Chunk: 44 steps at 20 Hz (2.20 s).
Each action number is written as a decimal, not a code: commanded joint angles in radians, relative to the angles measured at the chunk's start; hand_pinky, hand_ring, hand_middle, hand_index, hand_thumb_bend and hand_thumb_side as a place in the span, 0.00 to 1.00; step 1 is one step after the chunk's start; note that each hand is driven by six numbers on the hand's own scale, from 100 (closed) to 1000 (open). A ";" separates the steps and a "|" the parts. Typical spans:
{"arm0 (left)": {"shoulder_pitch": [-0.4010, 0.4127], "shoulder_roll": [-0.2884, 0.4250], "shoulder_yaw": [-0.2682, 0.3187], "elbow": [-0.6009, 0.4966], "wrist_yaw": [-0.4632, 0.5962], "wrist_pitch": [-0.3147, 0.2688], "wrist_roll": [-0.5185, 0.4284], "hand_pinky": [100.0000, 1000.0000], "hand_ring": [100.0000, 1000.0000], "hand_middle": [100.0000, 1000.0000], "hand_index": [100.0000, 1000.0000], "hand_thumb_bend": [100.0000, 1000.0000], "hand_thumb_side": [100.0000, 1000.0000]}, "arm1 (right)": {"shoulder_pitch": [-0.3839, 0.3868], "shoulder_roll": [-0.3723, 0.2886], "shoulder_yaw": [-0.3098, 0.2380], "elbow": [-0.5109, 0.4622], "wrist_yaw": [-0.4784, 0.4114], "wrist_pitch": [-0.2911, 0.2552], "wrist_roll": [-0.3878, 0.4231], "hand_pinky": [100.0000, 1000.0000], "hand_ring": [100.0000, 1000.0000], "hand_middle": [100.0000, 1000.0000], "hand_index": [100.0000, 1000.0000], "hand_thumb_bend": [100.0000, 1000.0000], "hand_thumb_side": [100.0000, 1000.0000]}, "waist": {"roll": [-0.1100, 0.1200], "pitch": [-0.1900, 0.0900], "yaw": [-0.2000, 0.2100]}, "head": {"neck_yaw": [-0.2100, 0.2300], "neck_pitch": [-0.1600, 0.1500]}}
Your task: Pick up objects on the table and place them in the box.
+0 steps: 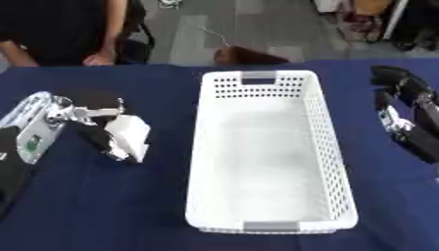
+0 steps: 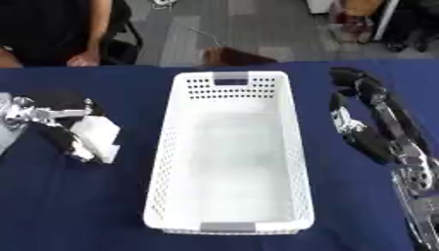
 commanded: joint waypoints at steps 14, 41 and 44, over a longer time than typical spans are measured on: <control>-0.001 0.002 -0.005 0.002 -0.053 0.050 0.136 0.00 0.00 0.05 0.21 0.00 0.61 | -0.018 -0.016 -0.006 -0.013 -0.006 -0.002 0.002 0.80 0.84 0.88 0.88 0.00 0.66 | -0.004 -0.011 0.003 | 0.003 -0.009; -0.022 0.291 -0.110 -0.271 0.423 0.099 -0.174 0.00 0.00 0.06 0.21 0.00 0.61 | 0.036 -0.049 -0.005 -0.006 0.012 0.000 0.004 0.80 0.84 0.88 0.88 0.00 0.66 | 0.082 -0.074 0.049 | -0.024 0.004; -0.022 0.292 -0.111 -0.280 0.429 0.108 -0.179 0.00 0.00 0.06 0.21 0.00 0.61 | 0.037 -0.050 -0.005 -0.006 0.012 0.000 0.004 0.80 0.84 0.88 0.88 0.00 0.66 | 0.082 -0.076 0.049 | -0.022 0.004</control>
